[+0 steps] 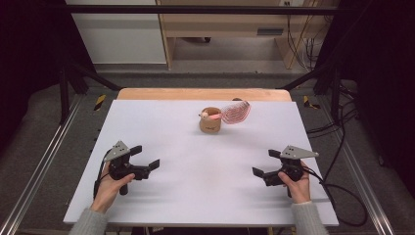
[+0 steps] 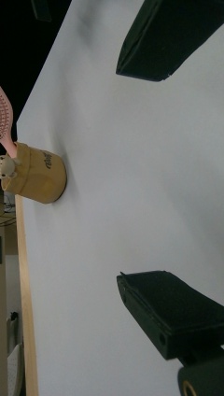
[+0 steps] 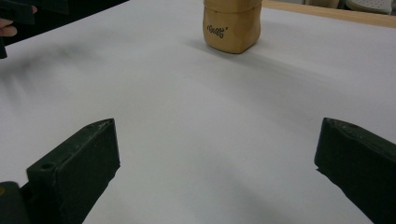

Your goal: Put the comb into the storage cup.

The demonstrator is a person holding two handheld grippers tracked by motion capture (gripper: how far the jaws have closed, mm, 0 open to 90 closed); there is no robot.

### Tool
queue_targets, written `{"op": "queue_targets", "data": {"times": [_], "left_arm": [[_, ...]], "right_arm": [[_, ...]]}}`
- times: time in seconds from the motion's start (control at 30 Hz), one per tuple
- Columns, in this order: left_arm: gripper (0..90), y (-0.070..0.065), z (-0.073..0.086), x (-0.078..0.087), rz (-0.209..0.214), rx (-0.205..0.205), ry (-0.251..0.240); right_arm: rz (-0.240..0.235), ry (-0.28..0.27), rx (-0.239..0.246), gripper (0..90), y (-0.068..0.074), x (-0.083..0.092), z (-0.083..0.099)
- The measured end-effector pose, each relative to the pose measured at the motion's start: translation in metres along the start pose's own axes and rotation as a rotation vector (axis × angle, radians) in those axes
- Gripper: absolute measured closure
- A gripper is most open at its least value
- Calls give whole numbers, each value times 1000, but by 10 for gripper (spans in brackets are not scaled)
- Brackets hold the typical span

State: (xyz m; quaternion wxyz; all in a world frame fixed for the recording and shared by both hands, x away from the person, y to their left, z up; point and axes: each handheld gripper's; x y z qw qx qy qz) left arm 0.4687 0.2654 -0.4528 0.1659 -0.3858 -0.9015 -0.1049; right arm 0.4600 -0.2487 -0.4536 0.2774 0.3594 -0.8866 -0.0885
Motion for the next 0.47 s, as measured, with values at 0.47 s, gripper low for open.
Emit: {"op": "queue_targets", "data": {"times": [0.47], "left_arm": [[17, 7, 20, 16, -19, 3, 10]], "right_arm": [[0, 5, -9, 4, -1, -1, 2]]}}
Point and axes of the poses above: each handheld gripper's, and its own axes: x roughly backward along the jaws, z roughly out of its underside, y roughly to its left, and after that the axes turned 14 degrees about -x, right-handed
